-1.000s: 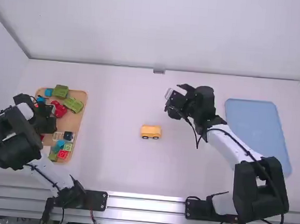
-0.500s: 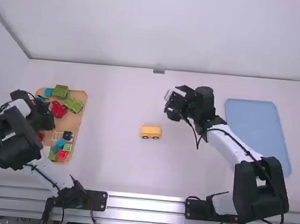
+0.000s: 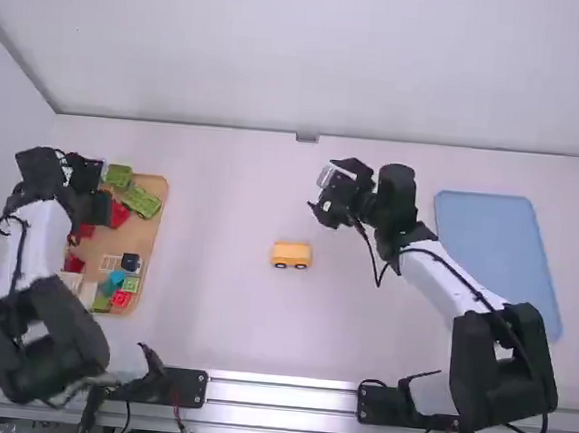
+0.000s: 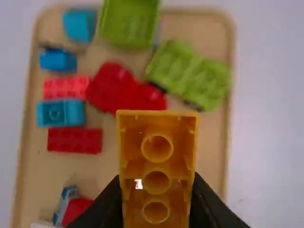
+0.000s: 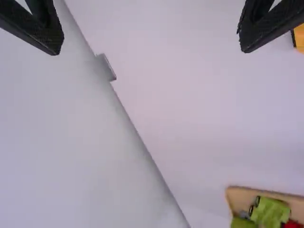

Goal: Assemble lego blocks to make yellow taxi

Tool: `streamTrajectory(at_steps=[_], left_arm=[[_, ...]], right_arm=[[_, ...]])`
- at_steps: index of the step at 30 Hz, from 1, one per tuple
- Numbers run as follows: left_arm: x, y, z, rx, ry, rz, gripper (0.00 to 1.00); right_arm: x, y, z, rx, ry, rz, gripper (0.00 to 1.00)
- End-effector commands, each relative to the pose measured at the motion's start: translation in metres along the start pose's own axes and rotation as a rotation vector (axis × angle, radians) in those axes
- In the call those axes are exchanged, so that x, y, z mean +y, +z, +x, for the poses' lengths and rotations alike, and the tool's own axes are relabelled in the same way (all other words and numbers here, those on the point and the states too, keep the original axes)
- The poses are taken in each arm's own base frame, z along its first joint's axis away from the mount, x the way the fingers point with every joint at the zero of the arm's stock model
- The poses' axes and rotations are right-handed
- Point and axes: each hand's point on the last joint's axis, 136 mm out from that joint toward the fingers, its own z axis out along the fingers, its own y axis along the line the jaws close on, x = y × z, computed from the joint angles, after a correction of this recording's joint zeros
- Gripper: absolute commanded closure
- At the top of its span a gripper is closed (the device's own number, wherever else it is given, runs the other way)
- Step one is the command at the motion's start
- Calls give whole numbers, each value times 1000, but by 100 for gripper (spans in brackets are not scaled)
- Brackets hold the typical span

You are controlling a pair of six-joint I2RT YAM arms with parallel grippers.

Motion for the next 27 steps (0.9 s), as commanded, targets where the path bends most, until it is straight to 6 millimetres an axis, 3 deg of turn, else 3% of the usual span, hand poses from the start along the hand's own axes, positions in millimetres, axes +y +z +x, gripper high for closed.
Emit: streamTrajectory(at_steps=[1, 2, 4, 8, 16, 21, 27], left_arm=[[-61, -18, -18, -170, 146, 204, 94], [-68, -20, -20, -192, 163, 221, 94], [-115, -35, -34, -352, 264, 356, 93], [-179, -51, -42, -529, 387, 564, 90], [-263, -73, -48, -687, 463, 864, 92], [-298, -87, -47, -753, 553, 1003, 98], [-320, -80, -55, -796, 555, 1092, 98]], right_arm=[[13, -5, -24, -118, 42, -93, 1], [15, -5, -26, -131, 41, -104, 2], [25, -15, -45, -251, 21, -196, 2], [33, -28, -63, -371, -12, -279, 2], [34, -18, -63, -359, 110, -311, 2], [38, -8, -66, -389, 204, -416, 2], [38, -26, -86, -532, 320, -732, 2]])
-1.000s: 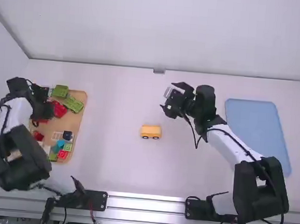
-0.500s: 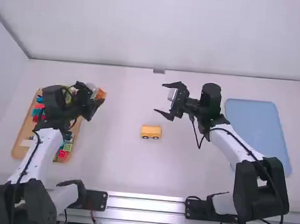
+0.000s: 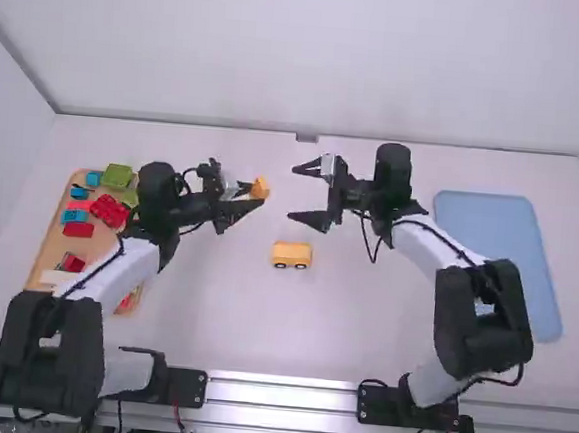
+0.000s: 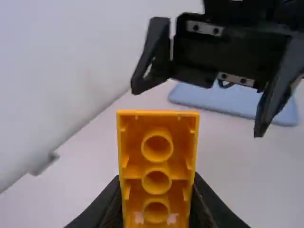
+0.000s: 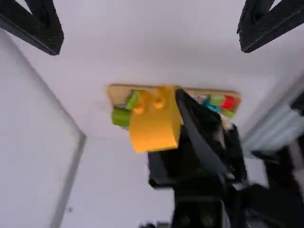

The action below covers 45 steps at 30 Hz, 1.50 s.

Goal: Assemble lego blocks to make yellow taxi

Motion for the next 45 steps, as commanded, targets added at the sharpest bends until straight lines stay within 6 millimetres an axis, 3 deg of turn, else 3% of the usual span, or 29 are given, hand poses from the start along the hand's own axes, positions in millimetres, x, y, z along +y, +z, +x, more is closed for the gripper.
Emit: streamTrajectory(at_steps=[1, 3, 7, 13, 22, 29, 32, 34, 38, 40, 41, 42, 43, 44, 45], left_arm=[[-11, 7, 3, -32, -68, 93, 98], [-19, 10, 0, -85, -39, 177, 96], [-13, 18, 0, -129, -82, 205, 98], [-6, 26, 1, -168, -98, 225, 98], [-18, 42, -12, -189, -40, 274, 97], [-18, 44, -13, -191, -41, 266, 97], [-12, 46, -11, -186, -56, 231, 97], [-13, 47, -11, -184, -62, 235, 97], [-13, 47, -11, -183, -63, 235, 94], [-13, 47, -11, -184, -61, 234, 86], [-13, 47, -11, -186, -59, 234, 61], [-13, 47, -11, -186, -57, 234, 49], [-13, 47, -12, -187, -57, 234, 47], [-13, 47, -12, -187, -55, 234, 34], [-13, 47, -12, -187, -56, 234, 1]], right_arm=[[13, -10, -26, -88, 77, -195, 2], [6, -12, -27, -92, 121, -213, 1], [2, -3, -25, -88, 158, -236, 1], [3, 12, -24, -78, 146, -231, 12], [-5, 15, -21, -62, 150, -181, 26], [-4, 16, -20, -62, 150, -184, 43], [-1, 20, -21, -63, 144, -194, 61], [-2, 20, -21, -63, 145, -193, 67], [-2, 20, -21, -63, 145, -193, 71], [-1, 20, -21, -62, 145, -194, 74], [-2, 19, -21, -62, 145, -192, 76], [-2, 19, -21, -62, 145, -190, 78], [-2, 20, -21, -62, 145, -190, 79], [-3, 20, -20, -60, 145, -184, 80], [-7, 20, -19, -54, 146, -164, 82]])
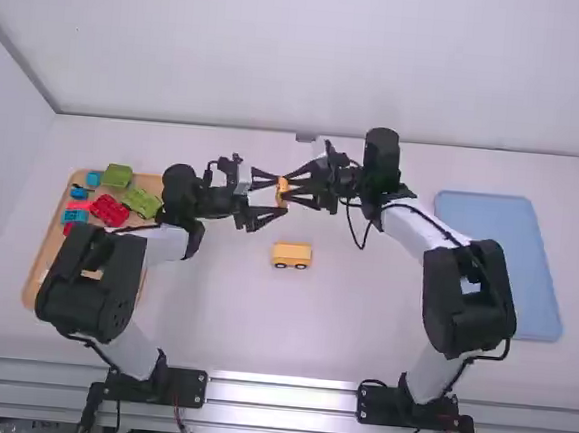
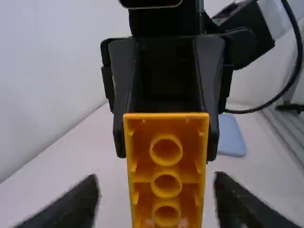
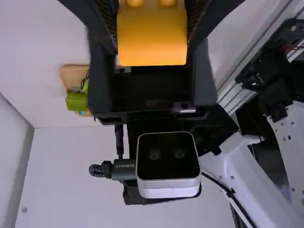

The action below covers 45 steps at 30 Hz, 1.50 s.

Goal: Assemble lego blocks to make yellow taxi

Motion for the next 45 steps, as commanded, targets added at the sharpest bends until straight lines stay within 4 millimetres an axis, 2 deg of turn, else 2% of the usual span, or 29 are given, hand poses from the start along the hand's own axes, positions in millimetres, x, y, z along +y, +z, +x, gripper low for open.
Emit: streamTrajectory(at_steps=[1, 4, 7, 8, 9, 11, 13, 14, 15, 17, 20, 23, 28, 32, 34, 36, 38, 39, 42, 44, 45], left_arm=[[2, 3, -5, -8, 26, 0, 1], [2, 3, -3, -2, 12, 0, 1], [11, 2, 4, 16, -37, -51, 1], [22, 1, 14, 44, -73, -117, 1], [29, 0, 24, 71, -84, -161, 1], [51, -8, 50, 162, -119, -307, 1], [72, -22, 75, 254, -192, -463, 1], [77, -25, 80, 277, -209, -501, 1], [85, -33, 90, 322, -239, -570, 1], [94, -42, 98, 370, -266, -640, 1], [108, -53, 102, 427, -285, -736, 1], [119, -59, 91, 445, -265, -795, 1], [116, -60, 57, 485, -121, -768, 1], [100, -67, 19, 484, -49, -765, 1], [91, -75, -2, 462, -42, -782, 1], [77, -82, -24, 449, -21, -789, 1], [67, -85, -35, 443, -5, -792, 1], [56, -87, -47, 432, 5, -789, 1], [43, -94, -63, 421, 22, -806, 1], [39, -101, -67, 429, 26, -839, 1], [38, -109, -69, 439, 21, -874, 1]], right_arm=[[-7, 3, -6, 3, -11, 16, 83], [-23, 0, -3, 20, 2, 109, 87], [-63, -16, 4, 55, 61, 345, 90], [-83, -27, 8, 71, 101, 479, 91], [-95, -35, 12, 86, 123, 568, 91], [-111, -52, 20, 130, 156, 720, 91], [-117, -65, 28, 180, 197, 832, 89], [-118, -68, 30, 195, 209, 861, 89], [-119, -80, 37, 244, 245, 944, 89], [-116, -89, 45, 307, 275, 1016, 89], [-99, -103, 64, 483, 349, 1110, 86], [-76, -104, 82, 657, 417, 1095, 84], [-39, -101, 103, 885, 432, 984, 79], [-17, -107, 120, 1034, 426, 930, 81], [-2, -107, 132, 1133, 384, 822, 82], [8, -107, 145, 1207, 343, 716, 83], [11, -107, 154, 1247, 319, 652, 84], [16, -106, 166, 1282, 294, 567, 84], [27, -103, 191, 1341, 237, 385, 84], [29, -104, 206, 1374, 214, 312, 88], [30, -106, 220, 1410, 199, 264, 90]])
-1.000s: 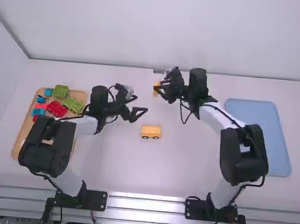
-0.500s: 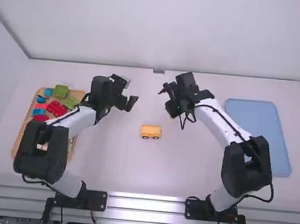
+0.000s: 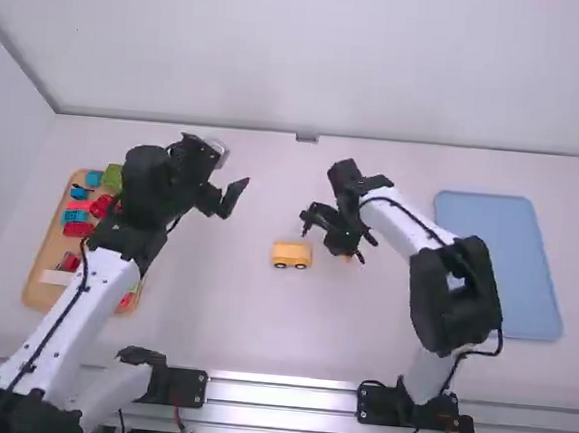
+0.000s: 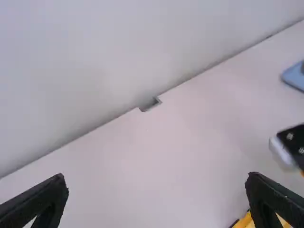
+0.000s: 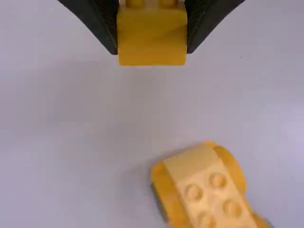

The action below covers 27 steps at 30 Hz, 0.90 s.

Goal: Assemble lego blocks to make yellow taxi

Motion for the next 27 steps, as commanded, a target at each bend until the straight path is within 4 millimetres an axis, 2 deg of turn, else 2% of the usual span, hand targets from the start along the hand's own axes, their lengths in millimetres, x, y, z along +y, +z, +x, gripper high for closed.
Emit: streamTrajectory(at_steps=[1, 4, 8, 9, 13, 14, 15, 16, 17, 20, 24, 27], left_arm=[[11, -11, -7, -1, 10, -67, 1], [10, -12, -3, 16, 9, -75, 1], [9, -10, 0, 19, 9, -71, 1], [9, -9, 2, 19, 9, -72, 1], [8, -7, 6, 17, 10, -72, 1], [8, -7, 7, 17, 10, -72, 1], [8, -6, 7, 15, 10, -73, 1], [8, -6, 7, 14, 10, -74, 1], [8, -6, 8, 15, 10, -73, 1], [8, -4, 12, 24, 7, -70, 1], [8, -2, 15, 33, 4, -68, 1], [6, -2, 17, 42, -4, -64, 1]], right_arm=[[1, 20, 4, 46, -179, -37, 91], [-1, 35, 10, 113, -194, -24, 92], [-8, 48, 11, 164, -215, 18, 89], [-8, 51, 9, 164, -224, 19, 82], [-6, 53, 7, 168, -235, 19, 78], [-8, 53, 8, 172, -235, 25, 73], [-9, 53, 8, 178, -234, 31, 63], [-9, 52, 8, 181, -235, 34, 44], [-8, 50, 8, 178, -233, 29, 2], [-5, 35, 3, 162, -199, 10, 2], [-1, -5, -21, 52, -185, -6, 2], [-2, -34, -32, -46, -200, 7, 2]])
